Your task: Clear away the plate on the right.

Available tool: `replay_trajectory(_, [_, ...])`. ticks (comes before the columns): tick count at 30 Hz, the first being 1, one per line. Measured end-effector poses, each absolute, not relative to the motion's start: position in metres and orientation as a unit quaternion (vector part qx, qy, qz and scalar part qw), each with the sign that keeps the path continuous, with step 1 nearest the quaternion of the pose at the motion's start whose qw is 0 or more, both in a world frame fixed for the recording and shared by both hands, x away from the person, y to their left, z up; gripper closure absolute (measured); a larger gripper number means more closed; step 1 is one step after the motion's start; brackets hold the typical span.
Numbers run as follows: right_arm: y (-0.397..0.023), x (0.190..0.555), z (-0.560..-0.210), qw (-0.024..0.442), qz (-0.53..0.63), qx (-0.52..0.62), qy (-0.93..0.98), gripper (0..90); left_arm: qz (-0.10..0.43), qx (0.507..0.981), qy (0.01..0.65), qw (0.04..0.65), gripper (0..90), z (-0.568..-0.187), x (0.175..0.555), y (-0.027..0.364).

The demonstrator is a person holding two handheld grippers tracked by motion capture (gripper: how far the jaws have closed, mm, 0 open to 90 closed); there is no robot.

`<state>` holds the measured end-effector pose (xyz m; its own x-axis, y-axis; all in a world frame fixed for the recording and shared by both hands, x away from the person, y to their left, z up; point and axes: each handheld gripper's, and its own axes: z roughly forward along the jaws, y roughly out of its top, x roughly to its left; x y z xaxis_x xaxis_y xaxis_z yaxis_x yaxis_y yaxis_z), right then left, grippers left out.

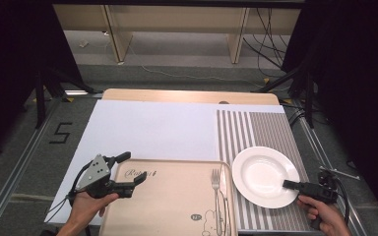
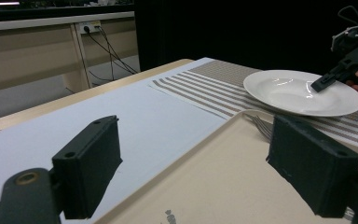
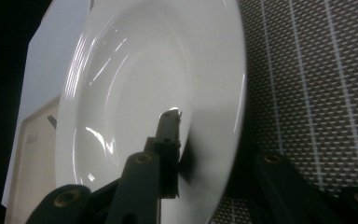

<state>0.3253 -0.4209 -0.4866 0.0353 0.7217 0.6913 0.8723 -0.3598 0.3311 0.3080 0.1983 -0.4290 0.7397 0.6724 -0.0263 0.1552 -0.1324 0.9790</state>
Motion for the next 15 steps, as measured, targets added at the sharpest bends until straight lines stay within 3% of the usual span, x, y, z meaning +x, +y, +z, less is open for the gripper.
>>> replay_trajectory(5, [-0.4197, 0.325, -0.4855, 0.107, -0.421, -0.723, -0.537, 74.6, 0.218, 0.719, 0.289, 0.593, 16.3, -0.429, 0.3081, 0.1986])
replay_trajectory(15, [-0.4184, 0.3244, -0.4815, 0.094, -0.445, -0.714, -0.532, 79.5, 0.219, 0.72, 0.289, 0.592, 16.4, -0.429, 0.3081, 0.1988])
